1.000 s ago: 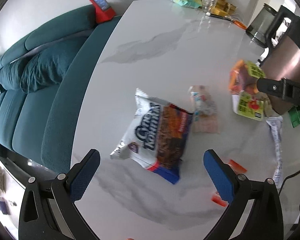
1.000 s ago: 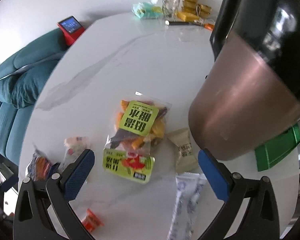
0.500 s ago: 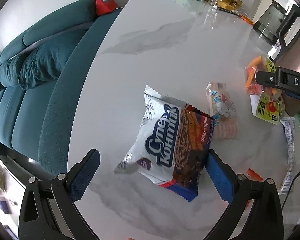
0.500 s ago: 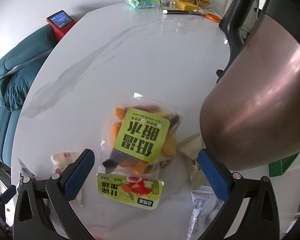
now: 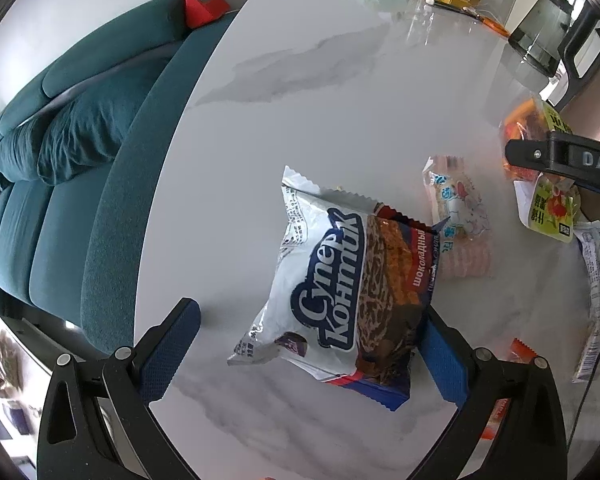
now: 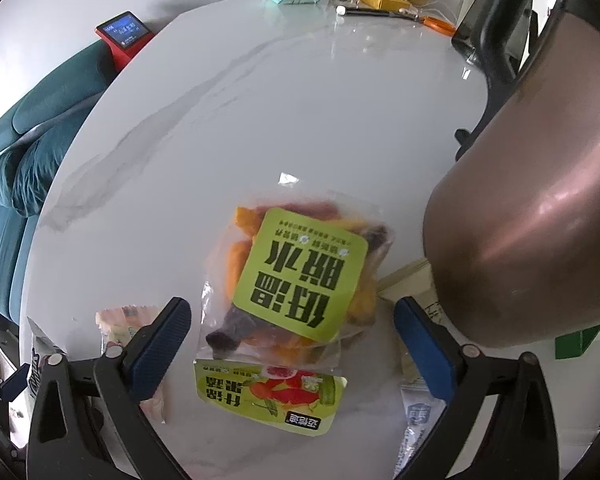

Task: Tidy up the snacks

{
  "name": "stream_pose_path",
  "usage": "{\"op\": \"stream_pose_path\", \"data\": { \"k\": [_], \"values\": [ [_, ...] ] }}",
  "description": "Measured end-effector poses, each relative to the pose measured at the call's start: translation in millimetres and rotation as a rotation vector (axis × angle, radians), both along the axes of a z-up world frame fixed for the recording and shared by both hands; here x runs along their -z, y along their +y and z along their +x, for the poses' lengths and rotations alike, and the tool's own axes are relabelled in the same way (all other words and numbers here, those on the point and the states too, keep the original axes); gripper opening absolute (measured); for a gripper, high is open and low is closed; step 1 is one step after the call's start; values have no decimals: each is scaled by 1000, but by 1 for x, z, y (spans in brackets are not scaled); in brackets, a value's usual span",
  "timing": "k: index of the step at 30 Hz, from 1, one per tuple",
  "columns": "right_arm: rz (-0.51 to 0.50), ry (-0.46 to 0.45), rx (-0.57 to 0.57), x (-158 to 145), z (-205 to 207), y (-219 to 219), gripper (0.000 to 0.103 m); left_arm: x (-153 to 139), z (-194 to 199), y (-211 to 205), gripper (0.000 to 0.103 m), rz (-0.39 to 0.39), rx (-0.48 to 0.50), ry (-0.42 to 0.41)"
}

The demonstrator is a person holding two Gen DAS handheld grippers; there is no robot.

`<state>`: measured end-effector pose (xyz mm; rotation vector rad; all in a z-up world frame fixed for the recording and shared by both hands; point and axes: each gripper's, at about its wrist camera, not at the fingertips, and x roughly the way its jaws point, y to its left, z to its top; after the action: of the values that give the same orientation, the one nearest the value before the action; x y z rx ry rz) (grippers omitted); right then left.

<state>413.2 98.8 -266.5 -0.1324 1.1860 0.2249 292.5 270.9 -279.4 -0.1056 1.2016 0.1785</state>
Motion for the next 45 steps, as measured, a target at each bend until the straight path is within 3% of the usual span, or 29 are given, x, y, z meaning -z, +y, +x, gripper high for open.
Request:
{"op": "stream_pose_path", "data": {
  "k": [15, 18, 20, 23, 26, 30, 37, 45],
  "values": [
    [14, -13, -16, 6, -5, -4, 103, 1, 9, -3, 101, -5, 57, 42],
    [6, -17, -34, 5, -7, -2, 103, 0, 9, -6, 94, -2, 73, 32],
    [4, -18, -42, 4, -8, -4, 101, -3, 8, -11, 79, -1, 89, 23],
    [-1, -14, -55, 4, -11, -2, 98, -6, 8, -19, 65, 3, 113, 11],
    [0, -8, -73, 1, -14, -1, 86, -7, 7, -20, 58, 1, 126, 5],
    [15, 10, -87, -3, -16, -1, 79, -8, 9, -17, 58, -2, 128, 9],
    [36, 1, -93, -15, -25, -6, 77, -14, 9, -19, 58, -15, 135, -2],
    [105, -48, -84, -51, -42, -24, 77, -31, -3, -23, 58, -25, 131, -49]
  ]
}}
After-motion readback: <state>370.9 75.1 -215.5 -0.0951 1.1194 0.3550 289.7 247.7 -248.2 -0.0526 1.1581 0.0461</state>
